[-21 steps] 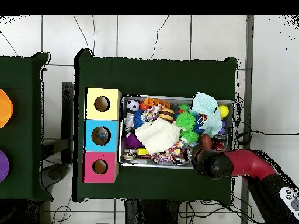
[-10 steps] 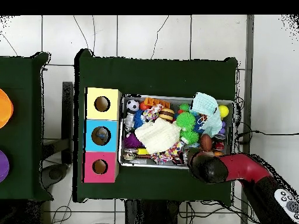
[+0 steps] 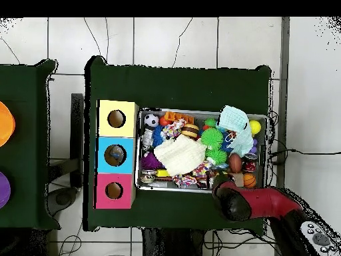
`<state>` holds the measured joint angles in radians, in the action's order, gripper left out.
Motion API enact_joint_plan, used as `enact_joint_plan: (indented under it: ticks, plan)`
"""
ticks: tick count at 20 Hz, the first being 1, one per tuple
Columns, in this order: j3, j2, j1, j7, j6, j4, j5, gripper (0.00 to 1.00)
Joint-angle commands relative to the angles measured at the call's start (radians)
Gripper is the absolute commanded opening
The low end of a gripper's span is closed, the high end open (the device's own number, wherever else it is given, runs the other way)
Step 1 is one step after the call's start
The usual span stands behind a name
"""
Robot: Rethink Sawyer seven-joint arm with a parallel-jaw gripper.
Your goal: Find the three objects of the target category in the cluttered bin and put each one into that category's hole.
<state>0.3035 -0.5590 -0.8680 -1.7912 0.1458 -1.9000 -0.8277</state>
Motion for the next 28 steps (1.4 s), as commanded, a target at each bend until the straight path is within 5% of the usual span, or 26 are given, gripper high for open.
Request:
enact_joint_plan:
  ticks: [1, 7, 12, 19, 28]
  plan:
    - [-0.194, 0.001, 0.046, -0.272, -0.069, 0.033, 0.062, 1.00]
    - [-0.329, 0.037, 0.106, -0.362, -0.216, 0.013, 0.228, 1.00]
    - [-0.327, 0.035, 0.064, -0.384, -0.277, -0.046, 0.359, 1.00]
    - [-0.222, 0.085, -0.070, -0.369, -0.407, -0.102, 0.366, 1.00]
    - [-0.221, 0.082, -0.085, -0.347, -0.453, -0.147, 0.389, 1.00]
